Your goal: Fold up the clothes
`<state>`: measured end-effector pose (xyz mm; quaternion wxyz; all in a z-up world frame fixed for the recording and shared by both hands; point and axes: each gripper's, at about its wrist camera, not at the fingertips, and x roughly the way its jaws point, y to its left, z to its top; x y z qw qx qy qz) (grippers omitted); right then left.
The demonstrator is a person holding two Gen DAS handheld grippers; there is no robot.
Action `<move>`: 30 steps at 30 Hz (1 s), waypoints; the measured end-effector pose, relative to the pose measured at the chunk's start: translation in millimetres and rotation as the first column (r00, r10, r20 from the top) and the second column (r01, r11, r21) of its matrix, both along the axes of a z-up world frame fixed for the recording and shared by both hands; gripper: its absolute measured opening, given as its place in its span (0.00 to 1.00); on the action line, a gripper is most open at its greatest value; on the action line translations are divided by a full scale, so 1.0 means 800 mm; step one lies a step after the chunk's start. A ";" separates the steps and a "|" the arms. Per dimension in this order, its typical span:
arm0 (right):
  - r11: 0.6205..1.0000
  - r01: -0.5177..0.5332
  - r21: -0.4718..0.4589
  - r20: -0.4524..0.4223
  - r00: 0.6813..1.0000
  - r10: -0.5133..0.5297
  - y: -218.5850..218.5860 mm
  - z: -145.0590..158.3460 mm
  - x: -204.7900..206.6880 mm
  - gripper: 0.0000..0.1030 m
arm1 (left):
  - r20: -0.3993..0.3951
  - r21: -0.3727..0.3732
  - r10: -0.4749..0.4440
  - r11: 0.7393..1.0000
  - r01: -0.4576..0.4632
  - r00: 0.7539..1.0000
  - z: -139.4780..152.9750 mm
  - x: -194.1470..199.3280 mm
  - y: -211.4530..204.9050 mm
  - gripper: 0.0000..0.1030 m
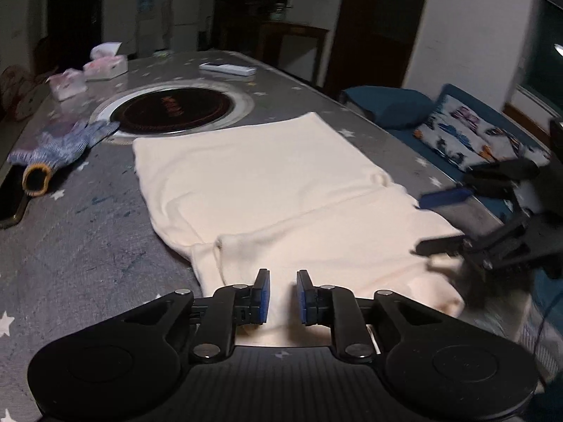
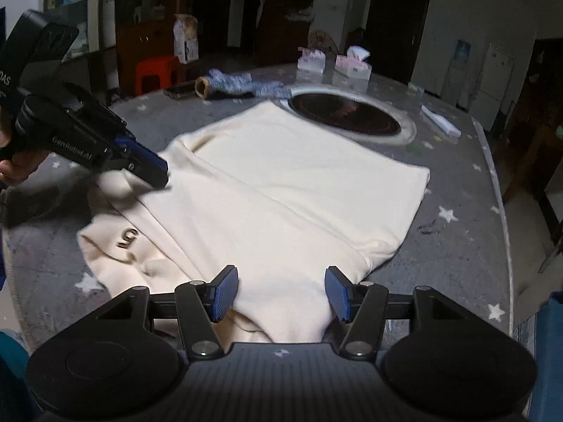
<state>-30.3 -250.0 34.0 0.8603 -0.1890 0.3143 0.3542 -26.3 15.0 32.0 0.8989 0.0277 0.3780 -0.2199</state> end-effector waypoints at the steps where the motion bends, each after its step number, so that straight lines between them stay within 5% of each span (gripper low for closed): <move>1: 1.000 -0.004 0.002 0.001 1.000 0.004 0.000 0.000 -0.002 0.53 | 0.005 0.011 -0.015 1.000 0.015 1.000 0.001 -0.006 -0.001 0.23; 9: 0.999 -0.031 -0.040 0.001 1.000 0.032 0.005 0.000 -0.014 0.54 | 0.044 0.158 -0.132 0.980 0.124 0.990 0.008 -0.063 -0.002 0.39; 15: 0.997 -0.049 -0.066 0.022 0.999 0.050 -0.004 0.011 -0.031 0.56 | 0.105 0.312 -0.247 0.928 0.204 0.963 -0.004 -0.095 -0.025 0.42; 23: 0.988 -0.086 -0.125 0.054 0.994 0.093 -0.011 0.018 -0.052 0.66 | 0.200 0.424 -0.357 0.871 0.248 0.912 -0.023 -0.101 -0.060 0.42; 26: 0.982 -0.108 -0.153 0.066 0.991 0.119 -0.013 0.016 -0.059 0.67 | 0.207 0.432 -0.377 0.863 0.262 0.903 -0.028 -0.101 -0.065 0.31; 30: 0.971 -0.150 -0.188 0.077 0.983 0.167 -0.012 0.010 -0.068 0.70 | 0.221 0.390 -0.361 0.884 0.257 0.906 -0.025 -0.098 -0.063 0.15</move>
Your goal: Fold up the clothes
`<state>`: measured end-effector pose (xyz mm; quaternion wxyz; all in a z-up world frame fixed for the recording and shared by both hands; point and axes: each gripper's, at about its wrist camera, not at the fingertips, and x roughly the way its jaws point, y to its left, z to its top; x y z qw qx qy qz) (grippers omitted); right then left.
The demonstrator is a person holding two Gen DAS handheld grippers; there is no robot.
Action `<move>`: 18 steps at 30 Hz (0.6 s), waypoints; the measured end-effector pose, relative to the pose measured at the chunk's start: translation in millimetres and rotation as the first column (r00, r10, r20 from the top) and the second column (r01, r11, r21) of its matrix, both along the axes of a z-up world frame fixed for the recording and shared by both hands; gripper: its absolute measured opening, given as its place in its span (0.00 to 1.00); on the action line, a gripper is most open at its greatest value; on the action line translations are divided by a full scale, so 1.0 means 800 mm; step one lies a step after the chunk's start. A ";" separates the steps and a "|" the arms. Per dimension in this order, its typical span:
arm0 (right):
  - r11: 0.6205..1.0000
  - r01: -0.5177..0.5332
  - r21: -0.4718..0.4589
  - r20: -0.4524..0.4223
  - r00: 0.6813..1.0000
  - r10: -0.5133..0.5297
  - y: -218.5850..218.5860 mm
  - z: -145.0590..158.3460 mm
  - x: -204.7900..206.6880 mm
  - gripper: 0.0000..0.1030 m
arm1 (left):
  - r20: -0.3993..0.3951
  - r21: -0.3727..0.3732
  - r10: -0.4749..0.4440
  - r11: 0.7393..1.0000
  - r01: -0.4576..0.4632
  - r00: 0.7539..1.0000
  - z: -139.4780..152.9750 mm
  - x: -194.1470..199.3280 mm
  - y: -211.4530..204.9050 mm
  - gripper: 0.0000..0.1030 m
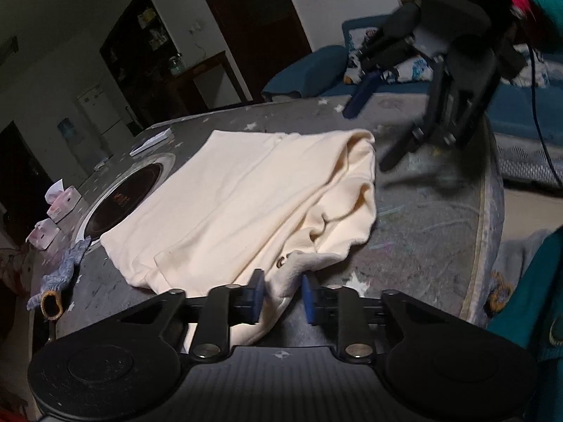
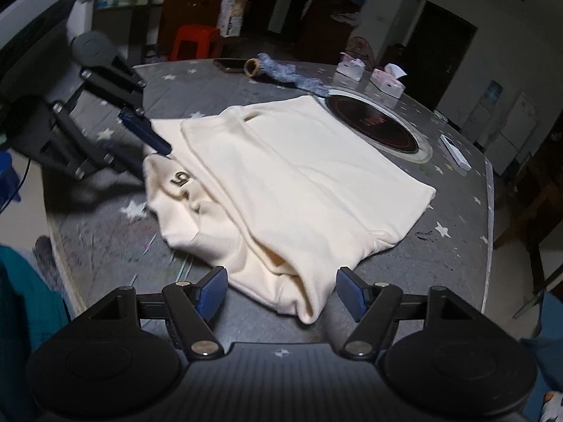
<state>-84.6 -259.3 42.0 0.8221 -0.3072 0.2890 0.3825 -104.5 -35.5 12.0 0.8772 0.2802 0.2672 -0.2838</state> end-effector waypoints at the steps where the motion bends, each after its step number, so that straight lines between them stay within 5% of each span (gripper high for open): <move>1: 1.000 -0.012 -0.004 0.003 1.000 0.012 0.001 -0.001 -0.002 0.71 | -0.005 -0.018 0.007 1.000 -0.007 1.000 0.003 0.002 0.001 0.12; 12: 0.993 -0.115 -0.009 0.063 0.991 0.115 0.026 -0.018 -0.002 0.68 | -0.125 -0.251 0.118 0.957 -0.146 0.985 0.038 0.059 0.030 0.09; 18: 0.993 -0.119 0.026 0.028 0.993 0.118 0.038 -0.023 0.022 0.41 | -0.162 -0.285 0.126 0.944 -0.168 0.979 0.037 0.074 0.037 0.09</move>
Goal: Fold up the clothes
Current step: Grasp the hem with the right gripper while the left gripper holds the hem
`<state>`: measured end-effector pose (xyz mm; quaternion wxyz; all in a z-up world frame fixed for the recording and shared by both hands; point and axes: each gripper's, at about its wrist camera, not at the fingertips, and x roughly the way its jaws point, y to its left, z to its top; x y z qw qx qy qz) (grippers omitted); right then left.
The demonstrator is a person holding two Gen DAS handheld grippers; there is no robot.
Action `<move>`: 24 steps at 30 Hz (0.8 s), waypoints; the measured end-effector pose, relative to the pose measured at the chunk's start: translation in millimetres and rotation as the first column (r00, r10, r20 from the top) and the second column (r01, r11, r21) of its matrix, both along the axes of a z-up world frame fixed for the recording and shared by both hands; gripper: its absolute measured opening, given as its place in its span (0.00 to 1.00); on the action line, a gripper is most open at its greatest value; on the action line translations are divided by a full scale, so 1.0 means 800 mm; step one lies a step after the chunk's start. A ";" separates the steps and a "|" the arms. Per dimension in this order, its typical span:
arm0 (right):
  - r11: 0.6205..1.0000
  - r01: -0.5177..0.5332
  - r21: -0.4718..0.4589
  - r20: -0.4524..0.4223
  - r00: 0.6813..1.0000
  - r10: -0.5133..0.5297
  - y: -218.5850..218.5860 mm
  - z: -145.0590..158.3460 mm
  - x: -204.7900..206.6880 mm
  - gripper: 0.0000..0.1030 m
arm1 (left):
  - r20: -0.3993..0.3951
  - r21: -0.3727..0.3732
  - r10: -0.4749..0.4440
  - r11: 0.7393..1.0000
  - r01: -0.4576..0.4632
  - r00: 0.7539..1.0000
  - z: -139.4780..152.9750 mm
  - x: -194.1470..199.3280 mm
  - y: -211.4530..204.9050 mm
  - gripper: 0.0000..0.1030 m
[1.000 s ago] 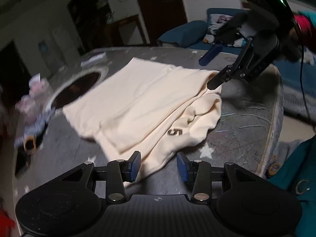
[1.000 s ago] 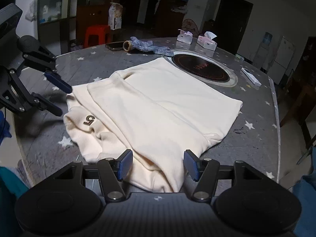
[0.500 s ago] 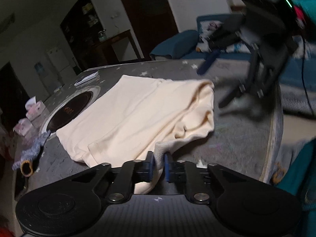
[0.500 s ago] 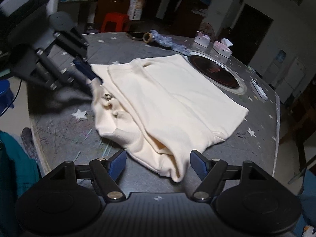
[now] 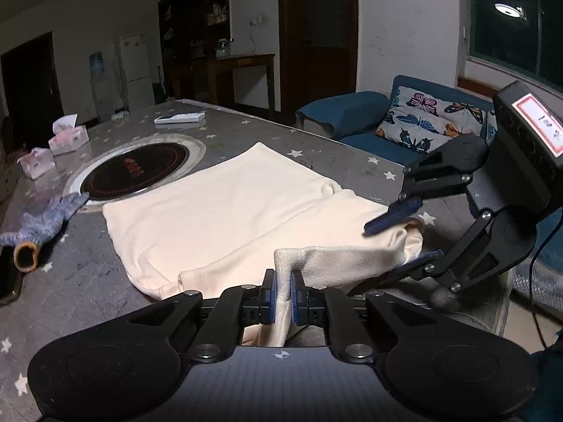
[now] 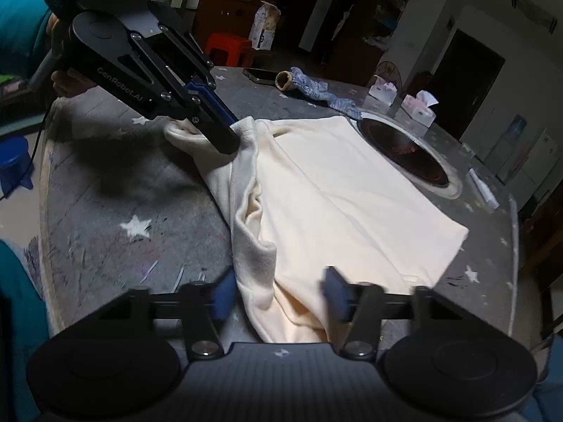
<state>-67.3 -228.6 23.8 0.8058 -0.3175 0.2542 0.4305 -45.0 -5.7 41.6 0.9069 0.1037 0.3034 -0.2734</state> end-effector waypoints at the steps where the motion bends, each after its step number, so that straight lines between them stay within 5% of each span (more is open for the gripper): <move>1: 1.000 -0.006 0.000 -0.001 1.000 0.006 0.001 0.000 0.002 0.36 | 0.001 0.003 -0.005 1.000 0.005 1.000 -0.001 -0.001 0.001 0.09; 6: 0.999 -0.033 -0.025 0.015 0.999 0.034 0.006 0.000 0.004 0.30 | 0.014 0.027 -0.030 0.999 0.030 0.999 -0.005 -0.014 0.002 0.12; 8: 0.998 -0.045 -0.035 -0.002 0.999 0.045 0.007 -0.001 0.005 0.16 | 0.023 0.044 -0.044 0.998 0.043 0.999 -0.007 -0.020 0.003 0.14; 10: 0.998 -0.047 -0.034 -0.020 0.999 0.046 0.009 0.000 0.006 0.15 | 0.038 0.071 -0.054 0.996 0.051 0.998 -0.010 -0.028 0.002 0.19; 12: 0.998 -0.046 -0.031 -0.028 0.999 0.045 0.009 0.002 0.008 0.13 | 0.054 0.103 -0.064 0.993 0.058 0.996 -0.014 -0.034 0.002 0.38; 14: 0.999 -0.030 -0.014 -0.052 0.998 0.029 0.009 0.007 0.014 0.12 | 0.072 0.150 -0.075 0.987 0.063 0.995 -0.021 -0.041 0.003 0.44; 19: 1.000 0.000 0.015 -0.082 0.997 0.001 0.007 0.013 0.023 0.11 | 0.091 0.250 -0.106 0.965 0.080 0.990 -0.037 -0.053 0.004 0.43; 24: 1.000 0.004 0.017 -0.079 0.997 -0.003 0.007 0.011 0.018 0.10 | 0.074 0.244 -0.085 0.968 0.065 0.994 -0.041 -0.048 0.013 0.13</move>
